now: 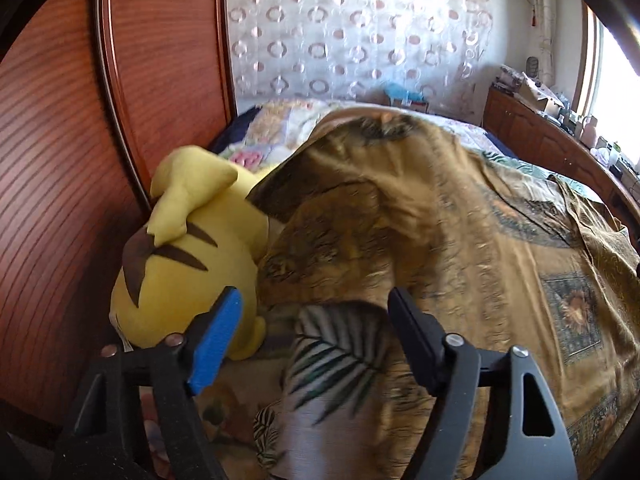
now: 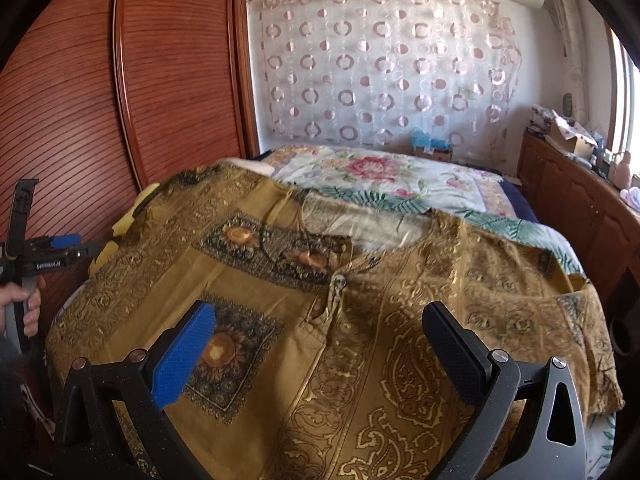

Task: Fold small clothes
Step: 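Grasp the brown-gold shirt's side edge with the left gripper and lift it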

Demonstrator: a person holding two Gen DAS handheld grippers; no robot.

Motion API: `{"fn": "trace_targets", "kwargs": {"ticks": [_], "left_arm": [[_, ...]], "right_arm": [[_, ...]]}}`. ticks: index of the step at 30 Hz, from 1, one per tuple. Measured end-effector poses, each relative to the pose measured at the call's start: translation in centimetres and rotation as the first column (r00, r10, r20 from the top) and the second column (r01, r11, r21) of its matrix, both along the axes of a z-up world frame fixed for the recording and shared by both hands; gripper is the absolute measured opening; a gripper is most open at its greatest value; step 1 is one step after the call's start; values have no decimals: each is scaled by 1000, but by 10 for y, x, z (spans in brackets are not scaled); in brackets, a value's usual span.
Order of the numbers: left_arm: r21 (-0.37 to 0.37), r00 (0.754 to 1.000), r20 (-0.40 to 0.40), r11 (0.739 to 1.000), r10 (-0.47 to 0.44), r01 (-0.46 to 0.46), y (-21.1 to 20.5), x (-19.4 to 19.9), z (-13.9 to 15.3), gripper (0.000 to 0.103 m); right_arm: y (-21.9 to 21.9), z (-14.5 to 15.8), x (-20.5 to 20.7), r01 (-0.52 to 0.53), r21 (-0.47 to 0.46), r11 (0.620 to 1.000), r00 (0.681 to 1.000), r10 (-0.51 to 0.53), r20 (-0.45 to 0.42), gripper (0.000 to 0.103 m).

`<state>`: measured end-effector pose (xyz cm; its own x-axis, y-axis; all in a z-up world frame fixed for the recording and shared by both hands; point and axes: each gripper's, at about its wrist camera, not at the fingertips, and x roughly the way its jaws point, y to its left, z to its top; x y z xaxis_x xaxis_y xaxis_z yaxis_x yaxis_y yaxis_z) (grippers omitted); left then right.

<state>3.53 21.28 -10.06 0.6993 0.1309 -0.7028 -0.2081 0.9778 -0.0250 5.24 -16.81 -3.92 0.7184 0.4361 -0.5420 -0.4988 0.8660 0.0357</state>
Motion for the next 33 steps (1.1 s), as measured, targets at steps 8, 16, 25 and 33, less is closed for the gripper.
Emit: {"fn": "trace_targets", "kwargs": {"ticks": [8, 16, 25, 33], "left_arm": [[-95, 999, -39, 995, -13, 9, 26, 25, -12, 60], [-299, 991, -116, 954, -66, 29, 43, 49, -37, 60], [-279, 983, -97, 953, -154, 121, 23, 46, -27, 19], [-71, 993, -26, 991, -111, 109, 1, 32, 11, 3]], "right_arm": [[0, 7, -1, -20, -48, 999, 999, 18, -29, 103], [0, 7, 2, -38, -68, 997, 999, 36, -40, 103], [3, -2, 7, -32, -46, 998, 999, 31, -37, 103], [-4, -1, 7, -16, -29, 999, 999, 15, -32, 103]]}}
